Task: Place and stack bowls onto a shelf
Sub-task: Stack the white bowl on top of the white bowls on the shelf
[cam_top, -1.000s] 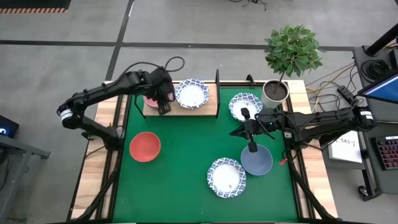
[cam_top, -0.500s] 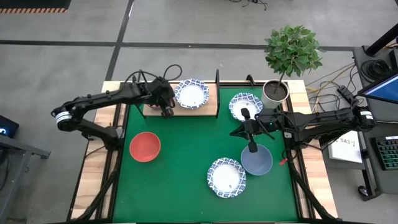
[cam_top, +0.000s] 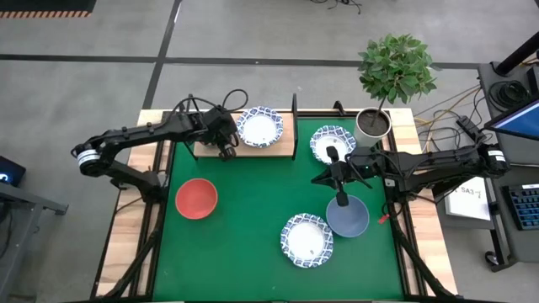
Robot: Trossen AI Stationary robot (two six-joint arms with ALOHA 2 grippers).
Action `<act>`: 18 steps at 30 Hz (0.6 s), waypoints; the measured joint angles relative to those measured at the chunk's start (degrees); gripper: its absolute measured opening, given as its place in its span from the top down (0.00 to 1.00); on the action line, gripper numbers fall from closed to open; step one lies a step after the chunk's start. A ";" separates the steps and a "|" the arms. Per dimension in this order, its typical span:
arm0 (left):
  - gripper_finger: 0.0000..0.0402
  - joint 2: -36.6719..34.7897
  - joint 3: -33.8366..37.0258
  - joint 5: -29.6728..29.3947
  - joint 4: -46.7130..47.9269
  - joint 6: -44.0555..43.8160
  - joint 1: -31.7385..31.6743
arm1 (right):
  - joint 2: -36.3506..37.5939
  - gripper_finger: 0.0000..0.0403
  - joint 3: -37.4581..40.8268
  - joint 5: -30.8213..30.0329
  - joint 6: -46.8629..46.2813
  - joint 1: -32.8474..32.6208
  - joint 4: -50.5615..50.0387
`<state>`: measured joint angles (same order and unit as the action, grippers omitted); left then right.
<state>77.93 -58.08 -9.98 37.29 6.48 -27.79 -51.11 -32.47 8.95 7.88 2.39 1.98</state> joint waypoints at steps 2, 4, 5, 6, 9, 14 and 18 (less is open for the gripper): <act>1.00 -0.14 0.00 -0.02 -0.01 0.00 0.00 | 0.00 0.98 0.00 0.00 -0.02 0.00 0.00; 1.00 -0.19 -0.26 -0.04 0.15 0.00 0.00 | 0.00 0.98 0.00 0.00 -0.37 0.00 0.00; 1.00 -0.19 -0.50 -0.04 0.14 0.05 0.00 | 0.00 0.98 0.00 0.00 -0.37 0.00 0.00; 1.00 -0.19 -0.86 -0.04 0.21 0.26 0.00 | 0.00 0.98 0.00 -0.02 -0.37 0.00 0.00; 1.00 -0.19 -2.28 -0.08 0.67 0.83 0.00 | 0.00 0.98 0.00 -0.02 -0.35 0.00 0.00; 1.00 -0.22 -3.89 -1.33 3.02 1.93 -0.07 | 0.00 0.98 0.00 -0.04 -0.37 0.00 0.00; 1.00 -0.19 -3.24 -2.03 4.66 2.36 -0.22 | 0.00 0.98 0.00 -0.04 -0.37 0.00 0.00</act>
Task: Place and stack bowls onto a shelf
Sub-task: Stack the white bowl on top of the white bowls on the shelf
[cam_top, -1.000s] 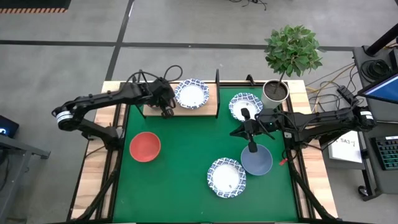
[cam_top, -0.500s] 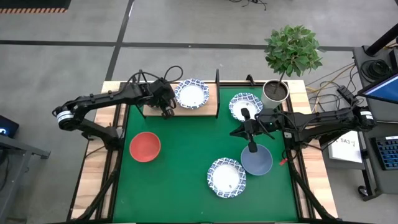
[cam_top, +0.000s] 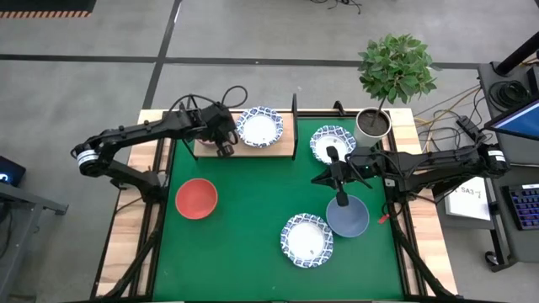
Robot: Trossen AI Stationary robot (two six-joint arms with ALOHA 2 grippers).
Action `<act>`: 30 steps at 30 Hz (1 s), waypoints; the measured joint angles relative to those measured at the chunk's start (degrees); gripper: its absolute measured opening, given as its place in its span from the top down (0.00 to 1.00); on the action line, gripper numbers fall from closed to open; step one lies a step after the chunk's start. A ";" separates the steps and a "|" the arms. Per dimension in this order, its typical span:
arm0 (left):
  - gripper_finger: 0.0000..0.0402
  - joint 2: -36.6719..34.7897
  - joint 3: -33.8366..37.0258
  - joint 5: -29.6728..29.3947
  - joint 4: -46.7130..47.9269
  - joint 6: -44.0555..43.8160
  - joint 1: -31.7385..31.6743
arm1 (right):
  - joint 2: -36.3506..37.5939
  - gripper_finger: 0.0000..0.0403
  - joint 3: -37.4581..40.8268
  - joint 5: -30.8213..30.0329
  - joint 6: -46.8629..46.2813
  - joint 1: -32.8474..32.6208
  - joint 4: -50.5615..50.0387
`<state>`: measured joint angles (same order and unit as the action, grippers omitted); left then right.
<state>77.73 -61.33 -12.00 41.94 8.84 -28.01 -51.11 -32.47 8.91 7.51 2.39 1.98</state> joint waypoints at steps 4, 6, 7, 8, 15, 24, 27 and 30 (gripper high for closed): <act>1.00 -0.02 0.22 -0.03 0.60 -1.06 0.00 | 0.00 0.98 0.00 -0.02 0.02 0.00 0.04; 1.00 0.00 0.22 -0.03 0.56 -1.38 0.00 | 0.00 0.98 0.00 -0.02 0.00 0.00 0.02; 1.00 -0.01 0.22 -0.03 0.63 -1.38 0.00 | 0.00 0.98 0.00 -0.02 0.00 0.00 0.04; 1.00 -0.02 0.22 -0.03 0.65 -1.39 0.00 | 0.00 0.98 0.00 -0.02 -0.02 0.00 0.04; 1.00 -1.06 0.22 -0.03 0.53 -6.59 2.63 | 0.00 0.98 0.02 -0.12 -2.49 0.00 1.07; 1.00 -5.74 0.38 -1.37 -6.63 -10.96 20.36 | -0.75 0.98 -2.19 -1.48 -9.02 -0.20 2.71; 1.00 -6.94 0.85 -2.25 -9.70 -6.08 27.72 | -2.80 0.98 -5.16 -1.44 -9.13 -0.54 0.67; 1.00 -8.23 2.62 -2.25 -14.24 -1.47 34.19 | -6.62 0.98 -10.18 -1.44 -9.01 -0.66 -6.23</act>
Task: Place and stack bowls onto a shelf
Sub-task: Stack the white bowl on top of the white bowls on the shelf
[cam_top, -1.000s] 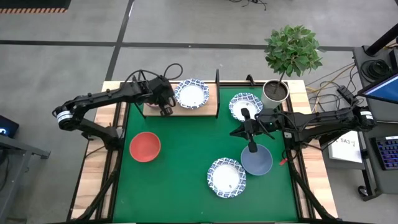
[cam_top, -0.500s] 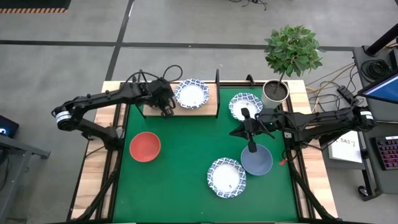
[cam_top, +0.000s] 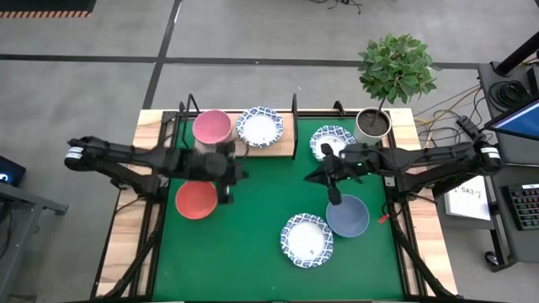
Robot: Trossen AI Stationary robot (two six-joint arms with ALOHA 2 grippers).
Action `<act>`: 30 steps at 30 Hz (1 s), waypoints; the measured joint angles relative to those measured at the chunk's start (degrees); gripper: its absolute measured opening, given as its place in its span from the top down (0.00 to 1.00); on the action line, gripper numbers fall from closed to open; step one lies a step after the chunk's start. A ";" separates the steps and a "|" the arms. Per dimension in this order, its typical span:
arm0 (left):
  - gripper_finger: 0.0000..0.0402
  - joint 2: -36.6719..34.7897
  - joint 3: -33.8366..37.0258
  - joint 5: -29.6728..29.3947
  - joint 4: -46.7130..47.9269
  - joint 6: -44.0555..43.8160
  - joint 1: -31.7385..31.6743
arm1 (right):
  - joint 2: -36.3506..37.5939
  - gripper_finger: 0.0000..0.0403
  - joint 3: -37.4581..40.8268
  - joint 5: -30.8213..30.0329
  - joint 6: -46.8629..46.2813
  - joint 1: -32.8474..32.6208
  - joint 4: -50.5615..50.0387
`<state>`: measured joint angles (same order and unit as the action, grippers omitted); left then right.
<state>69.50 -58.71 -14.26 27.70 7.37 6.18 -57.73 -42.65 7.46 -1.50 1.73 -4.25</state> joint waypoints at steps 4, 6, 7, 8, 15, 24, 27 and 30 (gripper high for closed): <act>1.00 -2.96 4.57 -0.11 -8.93 3.12 5.73 | -6.85 0.98 -7.25 0.13 1.00 -0.38 -10.61; 1.00 -4.78 7.82 -0.20 -13.41 3.21 7.56 | -10.38 0.98 -10.58 0.48 1.31 -0.54 -15.25; 1.00 -5.75 9.59 -0.20 -15.37 2.84 8.31 | -12.21 0.98 -12.20 0.48 1.35 -0.69 -17.35; 1.00 -6.76 11.49 -0.18 -17.63 2.28 8.88 | -13.84 0.98 -13.71 0.49 1.39 -0.76 -19.68; 1.00 -13.56 21.39 -0.22 -25.04 -3.18 10.56 | -25.11 0.98 -23.99 0.50 1.12 -3.67 -34.32; 1.00 -19.35 22.84 -0.22 -25.36 -4.46 10.64 | -37.62 0.98 -36.63 0.52 -2.40 -8.02 -49.37; 1.00 -19.53 22.90 -0.22 -24.65 -5.50 10.66 | -40.82 0.97 -39.39 0.54 -4.46 -8.63 -51.95; 1.00 -19.33 22.90 -0.22 -24.09 -5.91 10.66 | -43.03 0.92 -41.16 1.95 -4.52 -8.88 -53.63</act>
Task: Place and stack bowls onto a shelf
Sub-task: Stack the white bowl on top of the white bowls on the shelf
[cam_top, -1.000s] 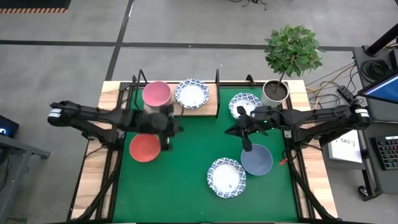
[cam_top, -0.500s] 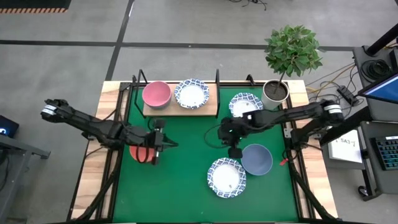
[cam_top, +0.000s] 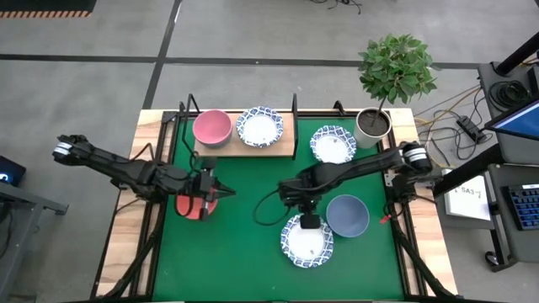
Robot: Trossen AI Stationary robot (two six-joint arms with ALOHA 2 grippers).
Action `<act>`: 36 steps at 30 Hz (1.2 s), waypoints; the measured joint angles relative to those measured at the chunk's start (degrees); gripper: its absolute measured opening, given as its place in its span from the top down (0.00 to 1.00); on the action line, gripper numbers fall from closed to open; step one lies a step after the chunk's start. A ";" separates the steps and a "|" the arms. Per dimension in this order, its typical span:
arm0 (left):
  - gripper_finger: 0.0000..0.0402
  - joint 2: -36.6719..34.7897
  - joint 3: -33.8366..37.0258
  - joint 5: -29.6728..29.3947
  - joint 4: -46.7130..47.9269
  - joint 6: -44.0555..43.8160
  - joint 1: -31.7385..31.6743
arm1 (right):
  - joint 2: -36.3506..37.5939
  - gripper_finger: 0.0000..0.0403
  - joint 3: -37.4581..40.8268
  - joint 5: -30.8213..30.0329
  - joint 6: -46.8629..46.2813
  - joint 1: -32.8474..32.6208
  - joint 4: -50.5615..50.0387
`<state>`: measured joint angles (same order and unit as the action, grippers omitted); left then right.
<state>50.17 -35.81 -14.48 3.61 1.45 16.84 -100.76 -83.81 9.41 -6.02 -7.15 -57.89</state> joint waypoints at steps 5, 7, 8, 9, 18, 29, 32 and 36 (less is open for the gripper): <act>1.00 0.39 0.00 0.00 0.51 -0.08 0.00 | -2.22 0.77 -0.72 -0.71 2.98 -0.15 -0.68; 1.00 0.35 0.00 0.00 0.45 -0.09 0.00 | -2.64 0.71 -0.57 -1.03 4.82 -0.25 -0.55; 1.00 0.35 0.00 0.00 0.48 -0.09 0.00 | -2.96 0.69 -0.50 -1.05 5.69 -0.25 -0.62; 1.00 0.35 0.00 0.00 0.48 -0.09 0.00 | -3.22 0.66 -0.48 -1.05 6.24 -0.25 -0.56; 1.00 0.46 0.00 0.00 0.84 0.19 0.00 | -6.46 0.60 -0.30 0.87 6.60 -0.49 1.19; 1.00 0.46 0.00 0.00 0.71 0.50 0.00 | -7.35 0.80 -0.24 4.13 4.85 -0.47 3.14; 1.00 0.46 0.00 0.00 0.71 0.53 0.00 | -7.29 0.88 -0.16 4.38 4.72 -0.47 3.61; 1.00 0.46 0.00 0.00 0.71 0.53 0.00 | -7.27 0.95 0.33 4.88 4.52 -0.47 4.70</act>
<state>50.63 -35.81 -14.48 4.32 1.98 16.84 -108.03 -83.48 14.29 -1.50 -7.62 -53.19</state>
